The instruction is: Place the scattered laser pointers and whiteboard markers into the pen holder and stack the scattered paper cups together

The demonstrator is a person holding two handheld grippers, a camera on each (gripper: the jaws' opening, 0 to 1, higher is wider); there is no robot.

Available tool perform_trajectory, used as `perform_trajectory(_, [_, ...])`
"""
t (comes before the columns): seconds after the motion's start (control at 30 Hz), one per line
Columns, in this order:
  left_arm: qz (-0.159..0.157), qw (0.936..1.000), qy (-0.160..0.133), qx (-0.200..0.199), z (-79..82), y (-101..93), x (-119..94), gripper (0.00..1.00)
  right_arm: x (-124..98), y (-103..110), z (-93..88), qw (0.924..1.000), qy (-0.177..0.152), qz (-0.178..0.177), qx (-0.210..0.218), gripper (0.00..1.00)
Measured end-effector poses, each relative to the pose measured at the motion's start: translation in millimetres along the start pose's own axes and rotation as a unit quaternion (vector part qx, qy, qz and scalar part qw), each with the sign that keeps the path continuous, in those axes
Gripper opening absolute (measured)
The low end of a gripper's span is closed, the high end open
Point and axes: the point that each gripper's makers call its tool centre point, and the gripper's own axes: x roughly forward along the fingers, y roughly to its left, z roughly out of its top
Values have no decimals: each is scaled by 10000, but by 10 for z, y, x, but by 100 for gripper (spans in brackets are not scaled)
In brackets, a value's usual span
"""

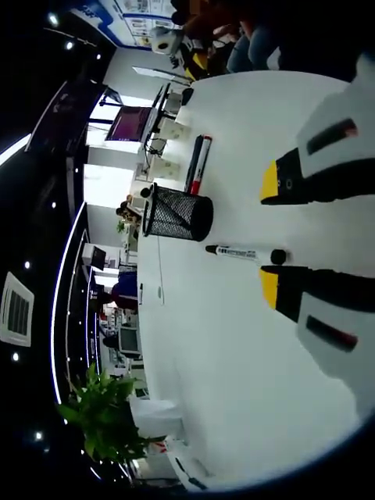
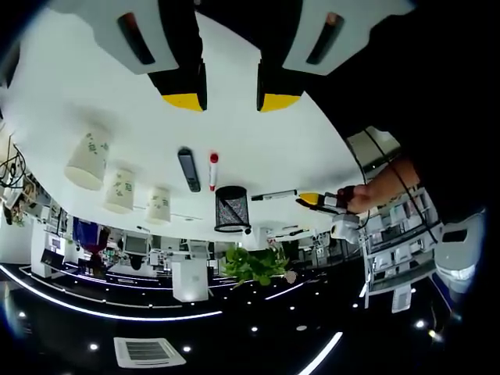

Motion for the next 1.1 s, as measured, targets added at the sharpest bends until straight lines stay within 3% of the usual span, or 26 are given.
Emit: perform_trajectory(1.1, [58,10000,-10,66,-20,66,100,33,-30,-27,-5,10000,52,-71,-10,29])
